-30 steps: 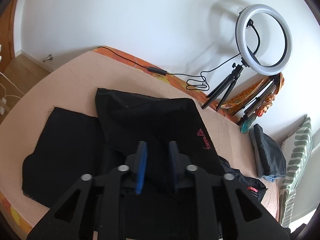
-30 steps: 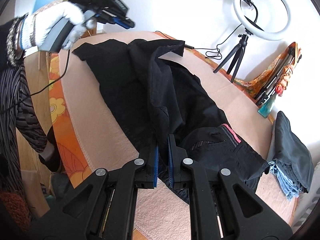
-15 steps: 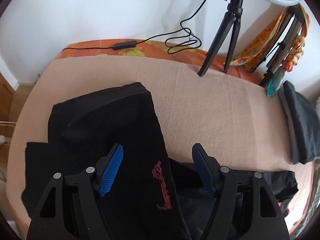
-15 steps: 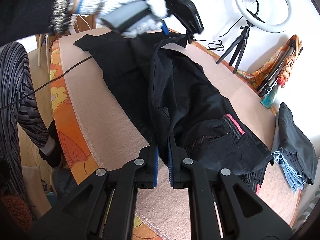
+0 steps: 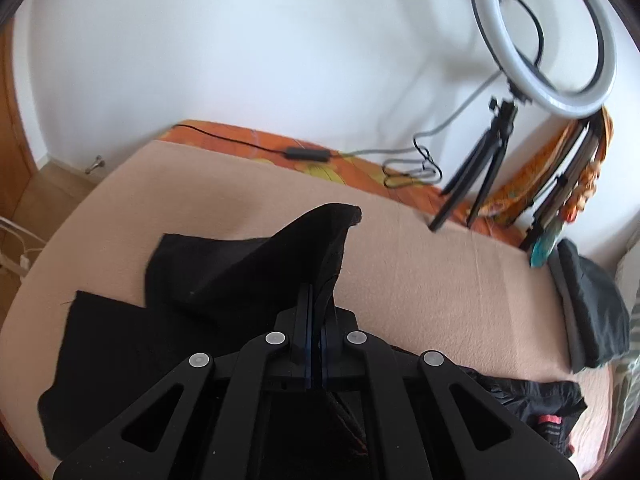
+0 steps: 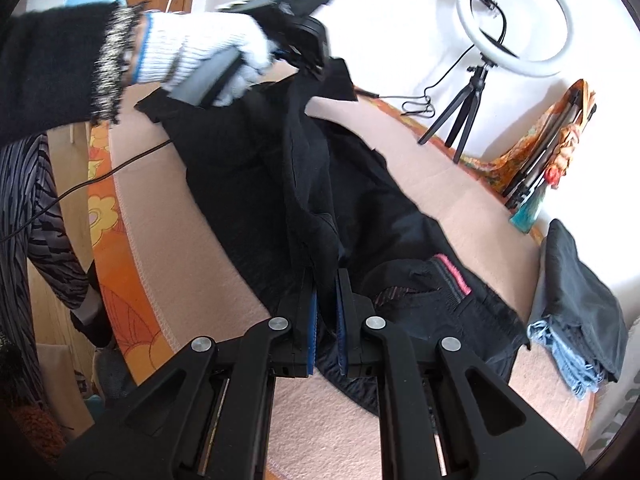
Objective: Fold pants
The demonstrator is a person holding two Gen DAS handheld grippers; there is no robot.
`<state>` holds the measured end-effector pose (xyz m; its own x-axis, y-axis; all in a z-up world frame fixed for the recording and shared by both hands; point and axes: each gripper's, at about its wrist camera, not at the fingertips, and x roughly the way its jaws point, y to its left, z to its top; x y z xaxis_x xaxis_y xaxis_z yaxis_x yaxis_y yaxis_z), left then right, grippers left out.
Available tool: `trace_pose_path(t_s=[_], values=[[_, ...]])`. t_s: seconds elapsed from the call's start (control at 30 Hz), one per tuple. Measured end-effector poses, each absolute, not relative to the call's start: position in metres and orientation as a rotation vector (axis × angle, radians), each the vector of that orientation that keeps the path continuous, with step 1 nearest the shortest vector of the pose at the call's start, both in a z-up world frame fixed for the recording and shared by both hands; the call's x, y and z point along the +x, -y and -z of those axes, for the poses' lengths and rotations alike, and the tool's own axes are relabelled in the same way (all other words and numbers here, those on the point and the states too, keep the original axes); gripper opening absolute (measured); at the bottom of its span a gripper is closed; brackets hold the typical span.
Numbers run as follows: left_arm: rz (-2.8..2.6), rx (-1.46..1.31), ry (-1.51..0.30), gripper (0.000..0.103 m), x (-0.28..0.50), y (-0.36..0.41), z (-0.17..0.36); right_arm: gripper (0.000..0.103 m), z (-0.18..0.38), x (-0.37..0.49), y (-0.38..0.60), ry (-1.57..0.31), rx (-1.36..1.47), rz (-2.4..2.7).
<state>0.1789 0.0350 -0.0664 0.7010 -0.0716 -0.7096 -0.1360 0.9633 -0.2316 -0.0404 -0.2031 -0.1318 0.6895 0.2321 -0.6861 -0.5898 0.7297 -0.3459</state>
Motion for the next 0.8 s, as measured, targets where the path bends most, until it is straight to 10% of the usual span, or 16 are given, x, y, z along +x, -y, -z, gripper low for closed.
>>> trace_pose_path(t_s=[0.8], values=[[-0.18,-0.633,-0.781,0.016,0.031,-0.165,0.131,0.008,0.15,-0.044,0.194,-0.682,-0.709,-0.472]])
